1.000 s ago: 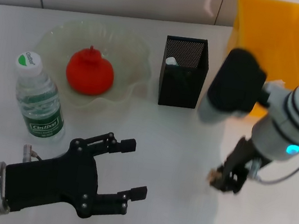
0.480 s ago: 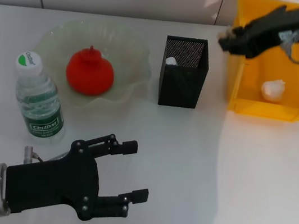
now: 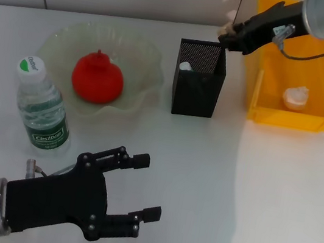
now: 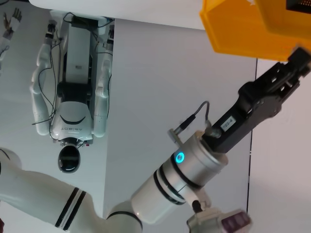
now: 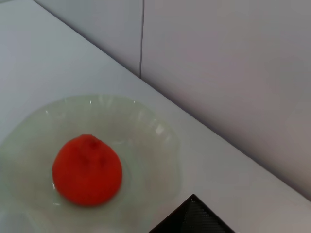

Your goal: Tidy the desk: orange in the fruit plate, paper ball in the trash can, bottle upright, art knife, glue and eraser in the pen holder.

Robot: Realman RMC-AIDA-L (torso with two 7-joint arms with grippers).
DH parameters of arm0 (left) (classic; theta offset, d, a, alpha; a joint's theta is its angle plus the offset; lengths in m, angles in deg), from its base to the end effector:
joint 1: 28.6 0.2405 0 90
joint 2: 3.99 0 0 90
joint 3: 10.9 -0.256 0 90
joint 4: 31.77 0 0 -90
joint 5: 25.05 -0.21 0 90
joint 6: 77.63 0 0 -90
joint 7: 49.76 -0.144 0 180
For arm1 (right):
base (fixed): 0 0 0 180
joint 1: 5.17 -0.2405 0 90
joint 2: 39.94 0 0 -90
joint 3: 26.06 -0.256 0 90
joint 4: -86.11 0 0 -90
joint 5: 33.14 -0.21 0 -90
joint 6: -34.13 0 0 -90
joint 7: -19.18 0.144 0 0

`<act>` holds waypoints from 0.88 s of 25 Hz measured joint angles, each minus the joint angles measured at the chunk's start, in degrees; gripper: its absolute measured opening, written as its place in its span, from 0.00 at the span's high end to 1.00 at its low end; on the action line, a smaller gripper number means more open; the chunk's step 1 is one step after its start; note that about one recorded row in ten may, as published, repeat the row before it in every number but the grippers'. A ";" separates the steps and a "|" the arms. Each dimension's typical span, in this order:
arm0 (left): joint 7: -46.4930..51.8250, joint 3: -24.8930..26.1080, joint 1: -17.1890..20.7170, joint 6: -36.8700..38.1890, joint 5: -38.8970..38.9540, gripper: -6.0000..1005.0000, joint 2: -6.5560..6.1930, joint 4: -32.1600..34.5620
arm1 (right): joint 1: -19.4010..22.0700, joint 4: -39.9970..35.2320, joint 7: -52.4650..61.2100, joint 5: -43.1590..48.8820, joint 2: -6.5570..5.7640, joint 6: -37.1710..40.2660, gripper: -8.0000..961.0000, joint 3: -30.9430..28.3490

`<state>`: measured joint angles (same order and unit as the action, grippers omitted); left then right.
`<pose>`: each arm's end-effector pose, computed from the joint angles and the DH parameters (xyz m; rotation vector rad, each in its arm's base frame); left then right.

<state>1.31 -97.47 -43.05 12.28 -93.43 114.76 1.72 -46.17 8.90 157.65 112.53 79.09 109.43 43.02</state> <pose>-0.2416 0.2357 -0.0616 -2.7508 -0.2050 -1.1334 0.1301 0.4163 0.0383 -2.4719 0.6279 -0.0948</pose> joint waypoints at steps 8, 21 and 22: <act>0.00 0.04 -0.10 0.00 0.00 0.20 0.00 0.00 | -2.67 8.72 -1.36 0.15 0.02 -4.76 0.62 0.86; 0.00 0.17 -0.17 0.65 0.00 0.20 0.00 0.00 | -2.52 8.80 -2.07 0.04 0.26 -6.46 0.58 3.41; 0.00 0.18 -0.17 0.69 0.00 0.20 0.00 0.00 | -2.26 8.17 -2.07 -0.04 0.26 -6.21 0.58 3.43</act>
<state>1.31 -97.29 -43.21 12.97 -93.43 114.75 1.72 -48.43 17.07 155.58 112.49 79.35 103.22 46.45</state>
